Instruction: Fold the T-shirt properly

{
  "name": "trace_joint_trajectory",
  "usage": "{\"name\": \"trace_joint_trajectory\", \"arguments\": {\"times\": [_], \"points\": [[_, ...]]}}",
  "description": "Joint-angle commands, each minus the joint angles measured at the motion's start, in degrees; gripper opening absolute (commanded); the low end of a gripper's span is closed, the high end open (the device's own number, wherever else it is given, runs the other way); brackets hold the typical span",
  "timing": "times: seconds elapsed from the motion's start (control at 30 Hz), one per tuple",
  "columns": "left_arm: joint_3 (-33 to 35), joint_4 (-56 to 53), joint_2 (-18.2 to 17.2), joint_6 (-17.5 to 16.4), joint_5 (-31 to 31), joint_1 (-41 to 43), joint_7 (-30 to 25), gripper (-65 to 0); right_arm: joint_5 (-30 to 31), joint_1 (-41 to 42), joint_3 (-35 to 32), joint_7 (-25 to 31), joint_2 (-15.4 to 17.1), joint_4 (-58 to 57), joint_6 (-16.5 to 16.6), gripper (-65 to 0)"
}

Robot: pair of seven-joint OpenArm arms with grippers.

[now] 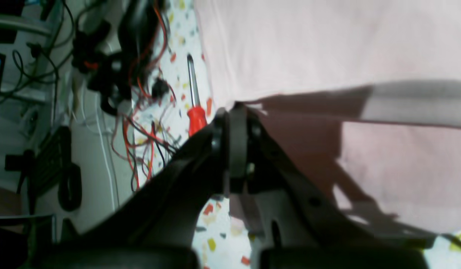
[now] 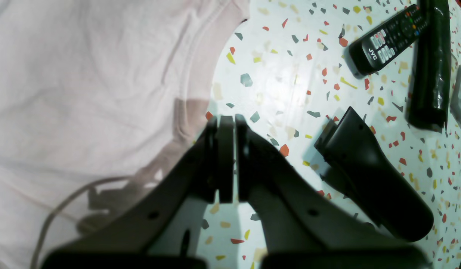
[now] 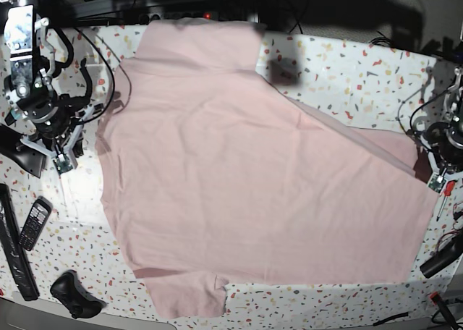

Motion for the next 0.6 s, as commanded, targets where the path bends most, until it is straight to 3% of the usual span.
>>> {"name": "trace_joint_trajectory", "arguments": {"times": [0.0, 0.13, 0.23, 0.3, 0.53, 0.57], "points": [[-0.81, 0.59, -1.11, 1.18, -0.07, -1.11, -1.53, -65.0, -0.15, 0.63, 0.46, 1.20, 1.09, 0.85, -0.42, -65.0], [-0.81, 0.50, -1.11, 1.20, -0.04, -1.11, -1.88, -65.0, -0.15, 0.63, 0.46, 1.14, 1.09, 0.85, -0.42, -65.0], [-0.81, 0.50, -1.09, 1.22, -0.07, -1.31, -2.58, -52.4, 0.11, 0.63, 0.46, 1.07, 1.09, 0.85, -0.42, -65.0], [-0.81, 0.39, -0.90, 1.29, -0.48, -2.03, -2.08, -47.3, 1.36, 0.63, 0.46, 1.03, 1.09, 0.85, -0.39, -65.0], [-0.81, -0.15, 0.52, 2.14, -3.10, -6.67, 3.58, -46.0, 2.40, 0.61, 0.48, 0.70, 0.81, 0.85, -0.17, -64.5], [-0.81, -0.15, 0.63, 2.27, -3.21, -7.02, 3.91, -46.0, 2.43, 0.61, 0.46, 0.55, 0.81, 0.87, -0.17, -60.4]]}}
